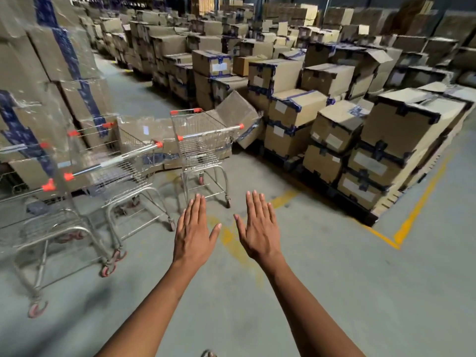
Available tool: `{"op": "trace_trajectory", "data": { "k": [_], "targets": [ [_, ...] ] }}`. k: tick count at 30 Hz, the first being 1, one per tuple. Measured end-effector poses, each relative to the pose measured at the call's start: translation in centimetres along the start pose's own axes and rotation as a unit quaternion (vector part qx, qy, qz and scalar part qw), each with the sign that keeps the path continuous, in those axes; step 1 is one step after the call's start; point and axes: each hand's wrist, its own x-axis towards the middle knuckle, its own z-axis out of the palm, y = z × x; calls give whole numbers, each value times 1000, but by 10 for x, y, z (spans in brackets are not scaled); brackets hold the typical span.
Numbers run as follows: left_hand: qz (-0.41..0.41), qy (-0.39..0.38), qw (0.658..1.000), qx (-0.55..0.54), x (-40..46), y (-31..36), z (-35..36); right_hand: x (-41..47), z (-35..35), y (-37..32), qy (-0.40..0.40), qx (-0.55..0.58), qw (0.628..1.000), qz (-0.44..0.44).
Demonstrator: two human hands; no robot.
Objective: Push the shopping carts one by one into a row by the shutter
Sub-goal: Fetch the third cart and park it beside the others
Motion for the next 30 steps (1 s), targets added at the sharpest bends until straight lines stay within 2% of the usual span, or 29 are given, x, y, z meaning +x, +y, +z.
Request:
{"op": "trace_trajectory", "data": {
  "k": [13, 23, 30],
  "targets": [
    [-2, -15, 1000, 24, 295, -60, 108, 297, 110, 67, -6, 13, 1000, 24],
    [-47, -1, 999, 23, 515, -68, 210, 538, 207, 141, -16, 18, 999, -40],
    [-103, -10, 994, 41, 633, -91, 256, 684, 270, 159, -48, 15, 993, -105]
  ]
}}
